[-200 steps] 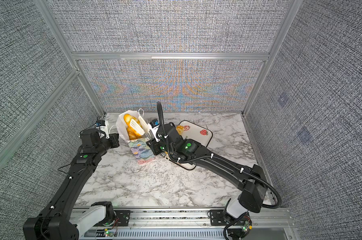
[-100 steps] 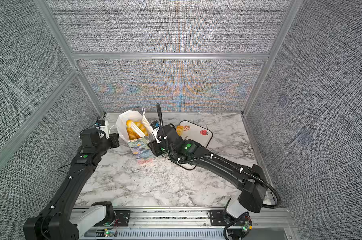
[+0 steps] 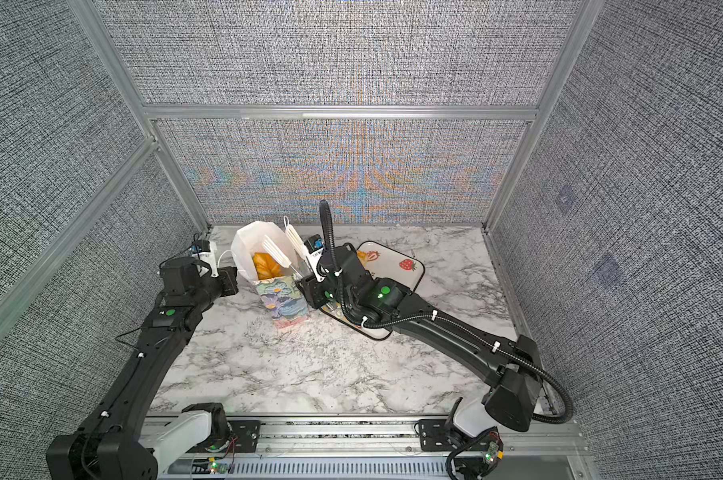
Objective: Place the fake bread into the paper bag
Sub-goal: 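Move the empty tongs with the right gripper back over the tray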
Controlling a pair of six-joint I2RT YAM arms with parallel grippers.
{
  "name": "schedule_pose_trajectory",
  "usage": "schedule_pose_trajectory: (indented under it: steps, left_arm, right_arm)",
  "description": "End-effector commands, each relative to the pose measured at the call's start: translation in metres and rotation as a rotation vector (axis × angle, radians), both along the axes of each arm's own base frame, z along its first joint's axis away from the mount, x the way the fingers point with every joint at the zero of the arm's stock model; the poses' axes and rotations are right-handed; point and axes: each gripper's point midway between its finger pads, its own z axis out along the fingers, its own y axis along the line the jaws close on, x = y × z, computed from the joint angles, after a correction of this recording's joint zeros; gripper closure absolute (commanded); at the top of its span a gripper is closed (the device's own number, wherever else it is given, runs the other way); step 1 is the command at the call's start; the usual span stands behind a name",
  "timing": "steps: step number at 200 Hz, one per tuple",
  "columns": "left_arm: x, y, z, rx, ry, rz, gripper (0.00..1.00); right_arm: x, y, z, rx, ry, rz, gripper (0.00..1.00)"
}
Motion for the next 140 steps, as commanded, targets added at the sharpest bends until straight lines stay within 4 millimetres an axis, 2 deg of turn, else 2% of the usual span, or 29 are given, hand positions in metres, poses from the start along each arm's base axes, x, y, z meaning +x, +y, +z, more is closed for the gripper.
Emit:
schedule_pose_trajectory:
  steps: [1,36,69,97,140]
  left_arm:
    - [0.001,-0.002,0.002,-0.002,-0.013,-0.009,1.0]
    - [0.001,-0.002,0.002,-0.005,-0.013,-0.01,1.0]
    - [0.001,-0.002,0.003,-0.006,-0.013,-0.011,1.0]
    - [0.001,-0.002,0.003,-0.006,-0.014,-0.012,1.0]
    - [0.001,-0.002,0.002,-0.006,-0.011,-0.011,1.0]
  right_arm:
    - [0.003,-0.01,0.023,0.025,-0.065,-0.037,0.5]
    - [0.012,-0.049,0.045,0.03,-0.131,-0.181,0.5]
    - [0.028,-0.096,0.05,0.039,-0.14,-0.347,0.5]
    - [0.043,-0.13,0.038,0.023,-0.088,-0.46,0.5]
    - [0.065,-0.167,0.001,0.002,0.053,-0.598,0.5]
